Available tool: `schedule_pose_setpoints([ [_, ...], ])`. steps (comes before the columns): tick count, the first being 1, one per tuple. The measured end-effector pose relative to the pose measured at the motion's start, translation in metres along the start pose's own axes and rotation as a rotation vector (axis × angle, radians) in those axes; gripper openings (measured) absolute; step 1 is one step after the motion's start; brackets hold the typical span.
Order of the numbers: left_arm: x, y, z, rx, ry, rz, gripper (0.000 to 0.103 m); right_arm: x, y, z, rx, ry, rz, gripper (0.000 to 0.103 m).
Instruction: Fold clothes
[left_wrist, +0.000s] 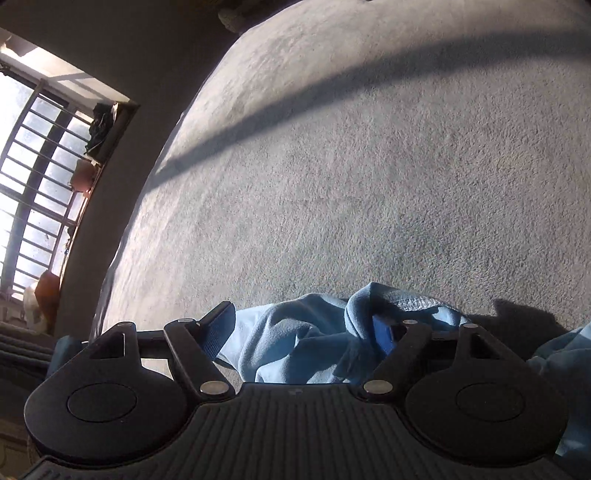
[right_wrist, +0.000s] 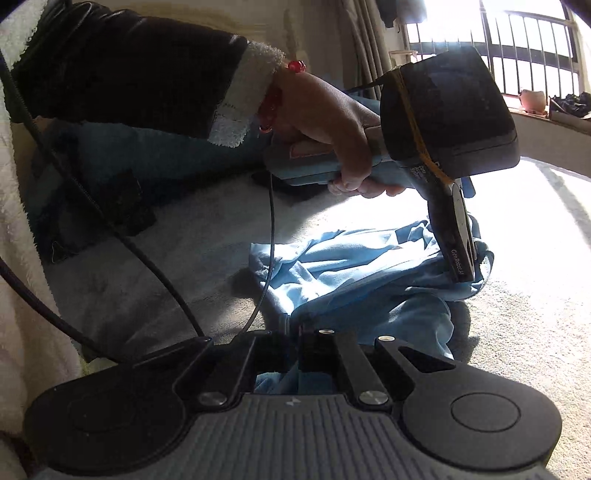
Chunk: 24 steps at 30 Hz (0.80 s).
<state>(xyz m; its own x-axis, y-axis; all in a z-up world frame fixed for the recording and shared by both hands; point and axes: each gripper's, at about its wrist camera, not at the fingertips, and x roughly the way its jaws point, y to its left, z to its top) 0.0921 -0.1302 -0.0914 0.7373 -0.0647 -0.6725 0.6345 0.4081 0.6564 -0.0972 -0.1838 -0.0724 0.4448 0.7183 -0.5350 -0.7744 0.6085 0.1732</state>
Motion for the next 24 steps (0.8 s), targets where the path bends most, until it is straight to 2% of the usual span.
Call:
schedule_pose_setpoints([
  [3,-0.002,0.016,-0.002,-0.121,-0.036,0.108,0.074,-0.001,0.003,0.001,-0.015,-0.005,-0.010,0.004],
  [6,-0.011,0.045,-0.009,-0.300,-0.072,0.210,0.073,-0.008,-0.002,0.002,0.002,-0.017,-0.045,0.004],
  [10,-0.044,0.101,-0.033,-0.590,-0.143,0.349,0.073,-0.022,-0.017,0.006,0.025,-0.046,-0.149,0.004],
  [14,-0.086,0.136,-0.054,-0.758,-0.227,0.480,0.073,-0.036,-0.032,0.019,0.016,-0.076,-0.249,0.000],
  [18,-0.133,0.163,-0.068,-0.850,-0.329,0.596,0.070,-0.036,-0.036,0.039,-0.046,-0.090,-0.335,0.000],
  [20,-0.152,0.168,-0.068,-0.838,-0.373,0.631,0.070,-0.033,-0.038,0.049,-0.037,-0.108,-0.338,0.000],
  [24,-0.177,0.174,-0.065,-0.824,-0.415,0.636,0.070,-0.027,-0.039,0.068,0.045,-0.163,-0.229,0.002],
])
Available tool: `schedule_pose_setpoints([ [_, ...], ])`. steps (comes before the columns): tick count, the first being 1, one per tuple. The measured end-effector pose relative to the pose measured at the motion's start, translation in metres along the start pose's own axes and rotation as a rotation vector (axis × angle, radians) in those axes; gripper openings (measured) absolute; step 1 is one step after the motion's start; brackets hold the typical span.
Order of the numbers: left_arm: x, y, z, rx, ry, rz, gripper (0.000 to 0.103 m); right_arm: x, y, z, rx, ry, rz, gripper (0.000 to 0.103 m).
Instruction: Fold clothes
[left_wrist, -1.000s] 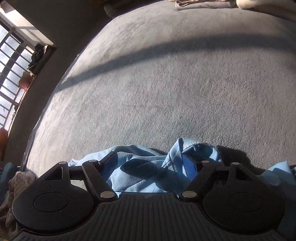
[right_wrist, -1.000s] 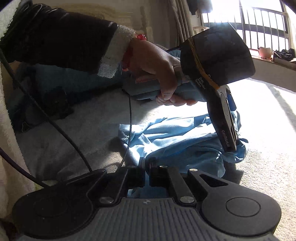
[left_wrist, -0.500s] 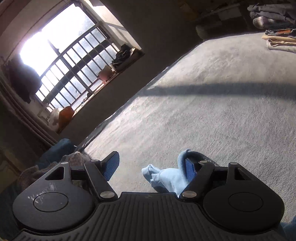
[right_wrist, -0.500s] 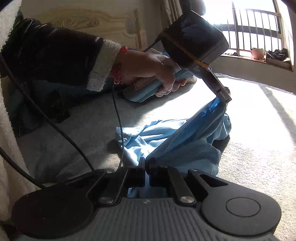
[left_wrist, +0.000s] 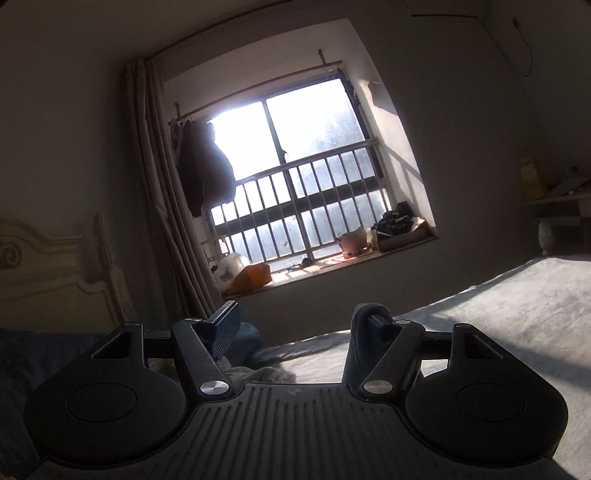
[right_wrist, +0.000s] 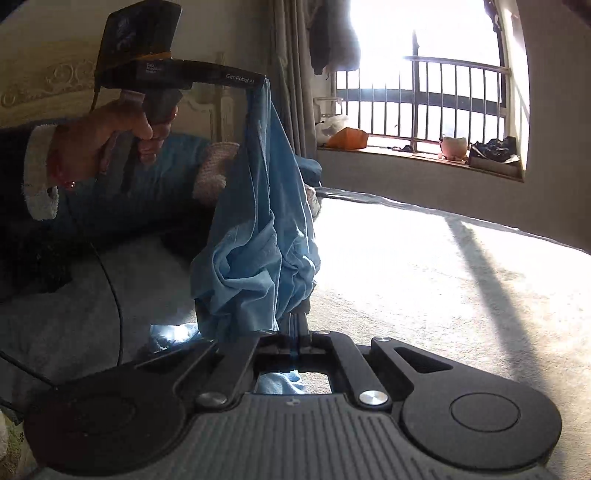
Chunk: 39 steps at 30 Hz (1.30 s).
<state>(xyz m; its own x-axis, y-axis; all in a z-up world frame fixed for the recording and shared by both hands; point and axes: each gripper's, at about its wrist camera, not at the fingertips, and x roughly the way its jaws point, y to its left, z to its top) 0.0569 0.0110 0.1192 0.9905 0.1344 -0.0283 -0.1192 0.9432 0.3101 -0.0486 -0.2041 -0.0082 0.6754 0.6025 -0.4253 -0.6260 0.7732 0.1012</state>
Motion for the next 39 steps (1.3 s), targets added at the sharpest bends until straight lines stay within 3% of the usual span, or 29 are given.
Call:
schedule_pose_setpoints([
  [2,-0.007,0.004,0.005,-0.016,-0.013,-0.006,0.070,0.000,0.001,0.007,0.057,-0.028,0.063,0.015],
  [4,-0.015,0.007,0.009,-0.031,-0.035,-0.006,0.070,0.003,0.001,0.010,0.092,-0.069,0.100,0.060],
  [5,-0.019,0.009,0.012,-0.038,-0.047,-0.005,0.070,0.004,0.001,0.011,0.109,-0.091,0.118,0.062],
  [11,-0.039,0.019,0.025,-0.025,-0.103,0.017,0.070,0.012,-0.006,0.024,0.211,-0.140,0.179,0.062],
  [15,-0.052,0.030,0.035,-0.047,-0.134,0.037,0.070,-0.005,0.014,0.028,0.109,-0.232,0.184,0.061],
  [17,-0.058,0.034,0.040,-0.059,-0.154,0.045,0.070,-0.007,0.029,0.031,0.032,-0.245,0.181,0.060],
  [20,-0.067,0.039,0.046,-0.066,-0.187,0.054,0.070,0.002,0.048,0.032,-0.052,-0.219,0.105,0.056],
  [23,-0.077,0.042,0.051,-0.066,-0.209,0.057,0.070,0.013,0.042,0.034,0.006,-0.208,0.093,0.047],
  [25,-0.081,0.043,0.053,-0.054,-0.223,0.060,0.070,0.015,0.031,0.039,0.080,-0.207,0.123,0.012],
  [26,-0.084,0.043,0.054,-0.044,-0.235,0.066,0.070,0.012,0.027,0.042,0.097,-0.221,0.118,0.008],
  [31,-0.091,0.052,0.058,-0.033,-0.279,0.111,0.070,-0.021,0.012,0.069,0.081,-0.363,-0.014,0.002],
  [35,-0.097,0.067,0.068,-0.084,-0.312,0.148,0.070,-0.053,0.013,0.102,-0.027,-0.469,-0.155,0.002],
  [39,-0.112,0.082,0.084,-0.129,-0.384,0.178,0.070,-0.094,0.029,0.144,-0.145,-0.612,-0.238,0.002],
])
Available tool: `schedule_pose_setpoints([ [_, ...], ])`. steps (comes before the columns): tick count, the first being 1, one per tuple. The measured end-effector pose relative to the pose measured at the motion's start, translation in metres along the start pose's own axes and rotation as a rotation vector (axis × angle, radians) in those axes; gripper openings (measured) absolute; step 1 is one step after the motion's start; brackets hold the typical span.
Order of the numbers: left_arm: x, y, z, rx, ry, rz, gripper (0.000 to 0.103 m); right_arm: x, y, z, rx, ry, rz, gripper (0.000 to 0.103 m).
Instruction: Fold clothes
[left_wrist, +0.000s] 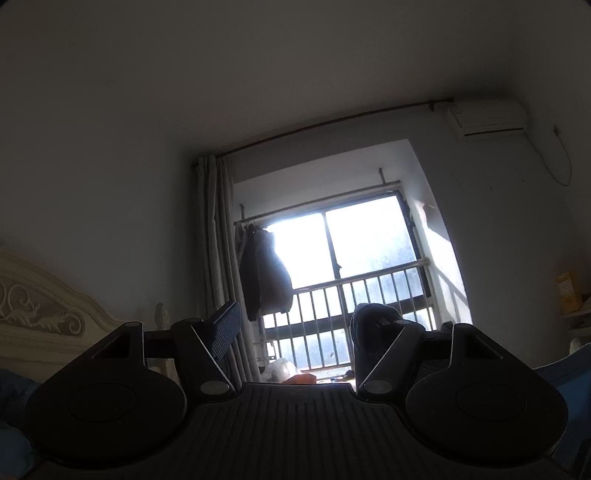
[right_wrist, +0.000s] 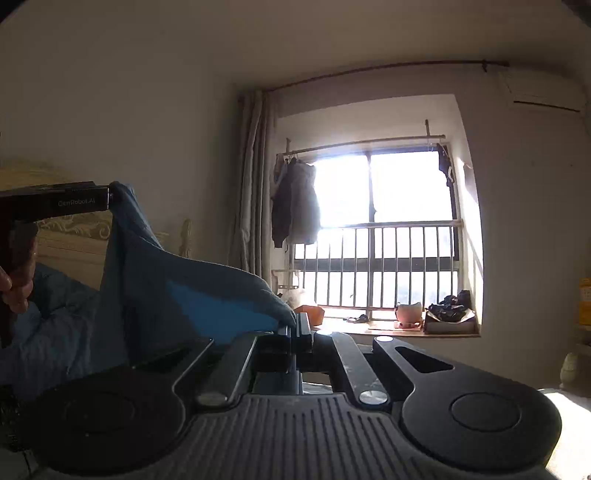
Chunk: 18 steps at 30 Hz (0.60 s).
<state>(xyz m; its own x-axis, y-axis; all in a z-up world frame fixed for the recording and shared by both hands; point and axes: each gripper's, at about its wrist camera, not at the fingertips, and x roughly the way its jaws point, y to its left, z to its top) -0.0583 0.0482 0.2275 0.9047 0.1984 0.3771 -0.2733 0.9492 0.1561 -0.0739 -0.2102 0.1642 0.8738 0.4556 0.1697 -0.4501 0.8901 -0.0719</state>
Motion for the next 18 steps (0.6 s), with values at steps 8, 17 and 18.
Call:
schedule_pose_setpoints([
  [8,-0.017,0.023,0.052,-0.072,-0.157,0.010,0.071,-0.034,0.015,0.080,-0.166,-0.226,-0.074,0.002],
  [17,-0.019,0.030,0.087,-0.162,-0.184,-0.036,0.073,-0.070,0.024,0.105,-0.180,-0.290,-0.060,0.002],
  [18,-0.020,0.030,0.088,-0.166,-0.184,-0.041,0.073,-0.071,0.023,0.105,-0.174,-0.286,-0.054,0.002],
])
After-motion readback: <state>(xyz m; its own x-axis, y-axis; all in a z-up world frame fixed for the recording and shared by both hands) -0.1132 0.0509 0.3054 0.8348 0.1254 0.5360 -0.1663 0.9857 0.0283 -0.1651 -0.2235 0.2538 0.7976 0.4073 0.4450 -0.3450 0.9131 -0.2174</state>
